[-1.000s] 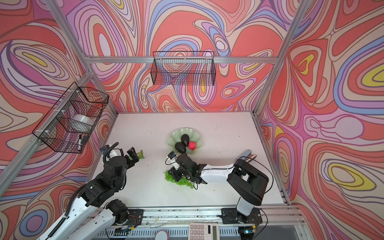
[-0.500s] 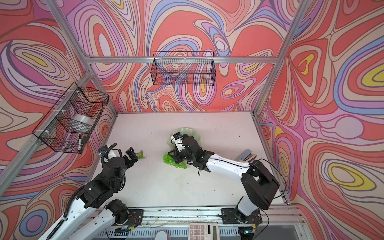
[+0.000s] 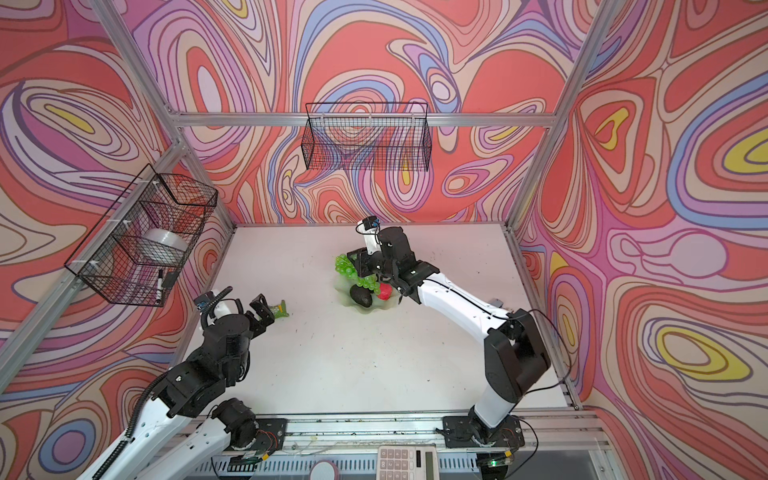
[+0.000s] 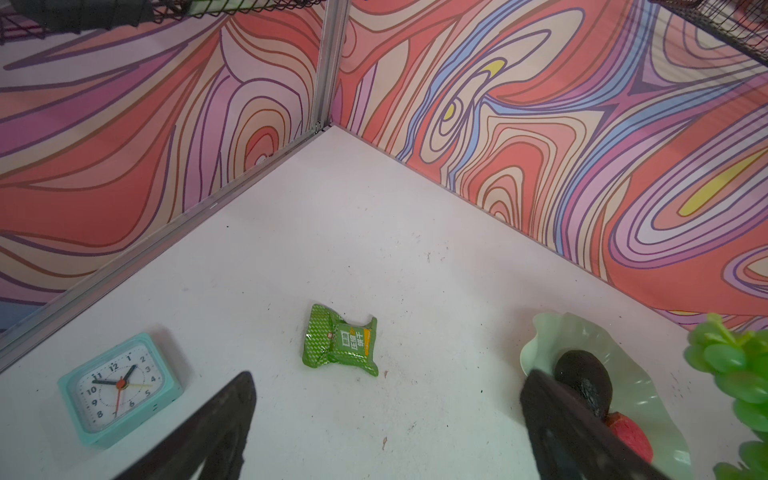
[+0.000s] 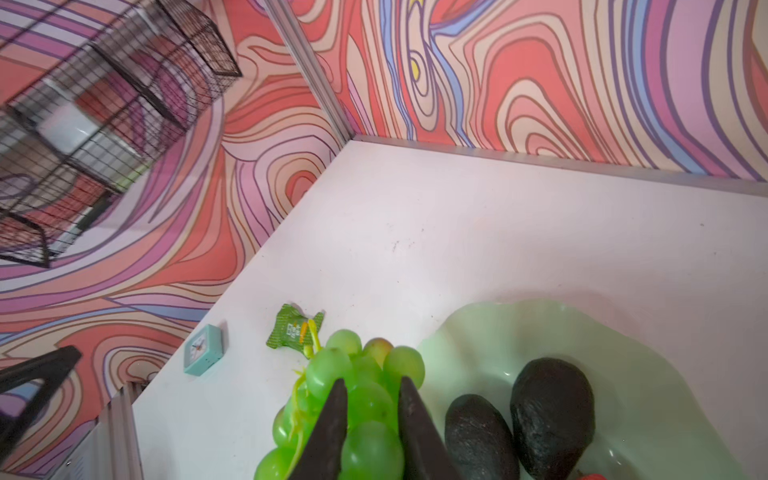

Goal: Place and organize the fake fruits in the fruit bowl
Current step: 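Carry the grapes with the right gripper into the bowl and release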

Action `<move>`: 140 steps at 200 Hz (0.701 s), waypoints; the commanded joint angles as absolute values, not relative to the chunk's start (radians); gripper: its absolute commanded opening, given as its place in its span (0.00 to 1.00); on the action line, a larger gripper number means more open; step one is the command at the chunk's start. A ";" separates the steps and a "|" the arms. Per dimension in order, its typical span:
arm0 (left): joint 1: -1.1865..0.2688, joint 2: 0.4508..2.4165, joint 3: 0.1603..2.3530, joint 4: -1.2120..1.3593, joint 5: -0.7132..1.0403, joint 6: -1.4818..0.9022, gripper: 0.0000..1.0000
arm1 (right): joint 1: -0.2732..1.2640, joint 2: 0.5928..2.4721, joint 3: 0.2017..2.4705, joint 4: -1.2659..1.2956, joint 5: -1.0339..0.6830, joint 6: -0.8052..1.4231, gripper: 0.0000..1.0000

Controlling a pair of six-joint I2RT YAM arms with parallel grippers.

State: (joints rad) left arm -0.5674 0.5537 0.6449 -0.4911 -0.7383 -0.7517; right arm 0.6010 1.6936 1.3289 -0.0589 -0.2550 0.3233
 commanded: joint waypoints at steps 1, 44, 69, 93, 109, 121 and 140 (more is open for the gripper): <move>-0.558 0.549 0.644 -0.525 -0.765 -0.745 1.00 | 0.574 1.760 1.314 -0.014 -0.258 0.317 0.21; -0.558 0.567 0.641 -0.512 -0.757 -0.749 1.00 | 0.539 1.878 1.286 0.090 -0.231 0.330 0.21; -0.558 0.585 0.652 -0.510 -0.760 -0.746 1.00 | 0.529 1.922 1.292 0.113 -0.242 0.339 0.23; -0.558 0.599 0.650 -0.503 -0.758 -0.746 1.00 | 0.522 1.954 1.295 0.148 -0.267 0.346 0.26; -0.558 0.607 0.650 -0.501 -0.755 -0.749 1.00 | 0.514 1.971 1.292 0.174 -0.282 0.362 0.29; -0.558 0.611 0.653 -0.501 -0.753 -0.749 1.00 | 0.509 1.982 1.284 0.196 -0.294 0.374 0.32; -0.558 0.612 0.652 -0.499 -0.757 -0.746 1.00 | 0.504 2.000 1.278 0.224 -0.306 0.387 0.37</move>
State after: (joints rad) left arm -0.5674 0.6102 0.6453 -0.4908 -0.7380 -0.7517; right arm 0.5179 1.9709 1.2907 0.1486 -0.2745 0.3618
